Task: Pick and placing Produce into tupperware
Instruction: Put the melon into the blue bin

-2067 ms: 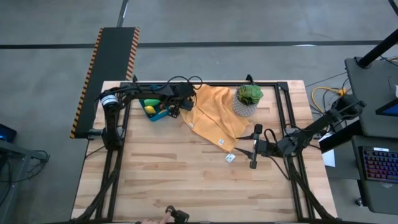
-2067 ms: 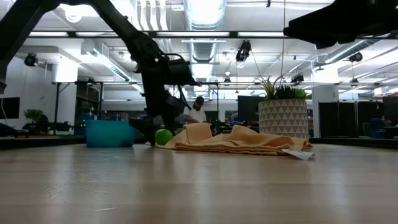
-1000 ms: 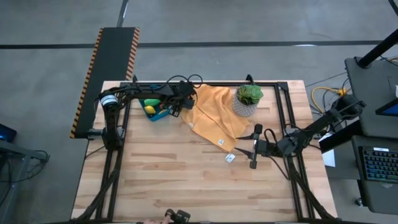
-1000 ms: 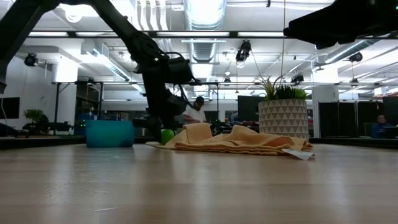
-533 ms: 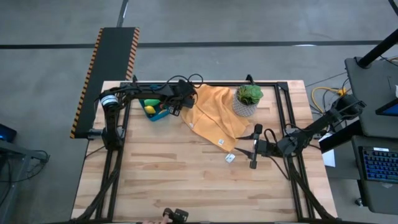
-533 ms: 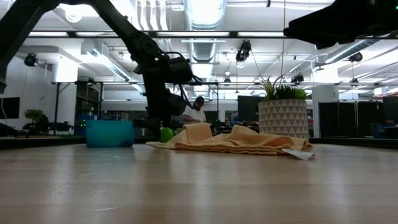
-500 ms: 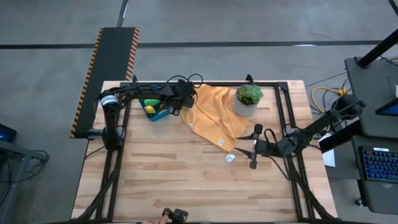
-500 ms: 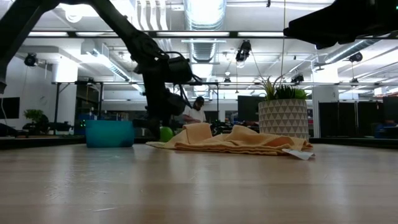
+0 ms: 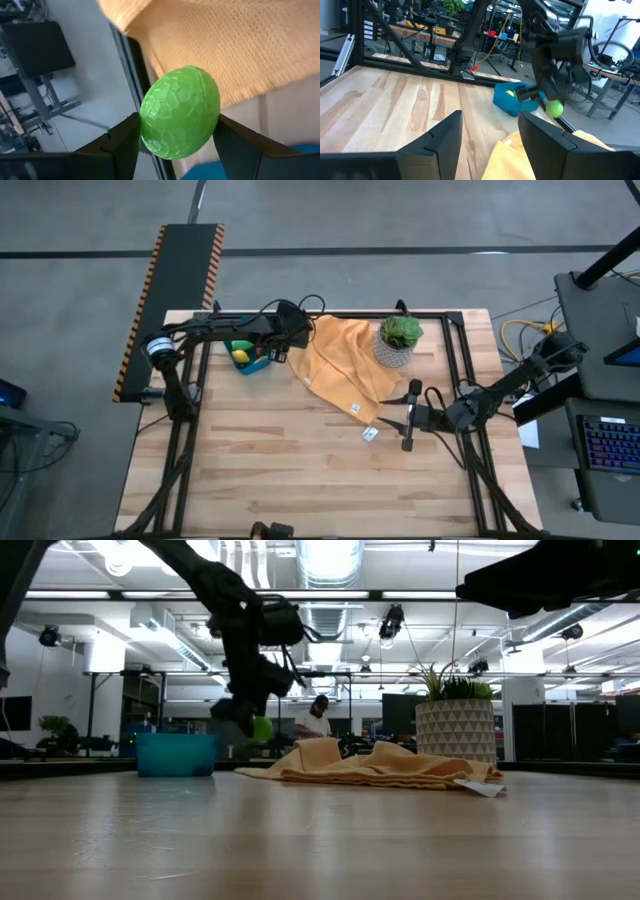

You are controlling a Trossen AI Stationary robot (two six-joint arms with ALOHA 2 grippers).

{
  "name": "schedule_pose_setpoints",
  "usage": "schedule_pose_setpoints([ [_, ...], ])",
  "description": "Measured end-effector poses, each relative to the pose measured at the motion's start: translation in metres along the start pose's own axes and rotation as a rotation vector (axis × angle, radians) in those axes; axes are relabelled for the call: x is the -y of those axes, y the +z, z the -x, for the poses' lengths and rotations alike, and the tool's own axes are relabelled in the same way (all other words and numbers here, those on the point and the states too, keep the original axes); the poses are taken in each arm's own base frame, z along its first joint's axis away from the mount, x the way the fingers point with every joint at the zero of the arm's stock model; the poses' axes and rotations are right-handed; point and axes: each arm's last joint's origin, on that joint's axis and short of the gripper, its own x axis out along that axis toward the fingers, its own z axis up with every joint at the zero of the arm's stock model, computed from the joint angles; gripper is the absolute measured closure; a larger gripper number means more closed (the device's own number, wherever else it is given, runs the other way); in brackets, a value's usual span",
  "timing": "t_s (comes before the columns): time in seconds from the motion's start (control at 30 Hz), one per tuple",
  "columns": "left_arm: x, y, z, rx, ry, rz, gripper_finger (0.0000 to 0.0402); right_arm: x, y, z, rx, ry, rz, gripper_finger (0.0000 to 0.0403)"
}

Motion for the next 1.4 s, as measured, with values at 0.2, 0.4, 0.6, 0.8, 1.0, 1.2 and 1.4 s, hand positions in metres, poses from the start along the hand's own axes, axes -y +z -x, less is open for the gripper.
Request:
schedule_pose_setpoints([
  [0.2,-0.005,-0.021,0.029,-0.045,-0.021,0.093,0.0196,0.0,0.0,0.0,0.0,0.0,-0.003,0.0216],
  [0.4,-0.006,-0.049,0.058,-0.041,0.005,0.196,0.0196,0.0,0.0,0.0,0.0,0.001,-0.014,0.0216],
  [0.6,0.009,-0.08,0.073,-0.051,0.025,0.243,0.0196,0.0,0.0,0.0,-0.001,0.001,-0.021,0.0216],
  [0.8,0.03,-0.099,0.07,-0.075,0.009,0.23,0.0196,0.0,0.0,0.0,-0.001,0.002,-0.024,0.0216],
  [1.0,0.035,-0.102,0.069,-0.079,0.007,0.228,0.0196,0.0,0.0,0.0,0.0,0.002,-0.033,0.0216],
  [1.2,0.034,-0.102,0.069,-0.085,0.016,0.228,0.0194,0.0,0.001,0.0,0.002,0.001,-0.034,0.0216],
  [1.4,0.033,-0.102,0.069,-0.102,0.041,0.255,0.0156,0.0,0.001,0.0,0.002,0.001,-0.033,0.0216],
])
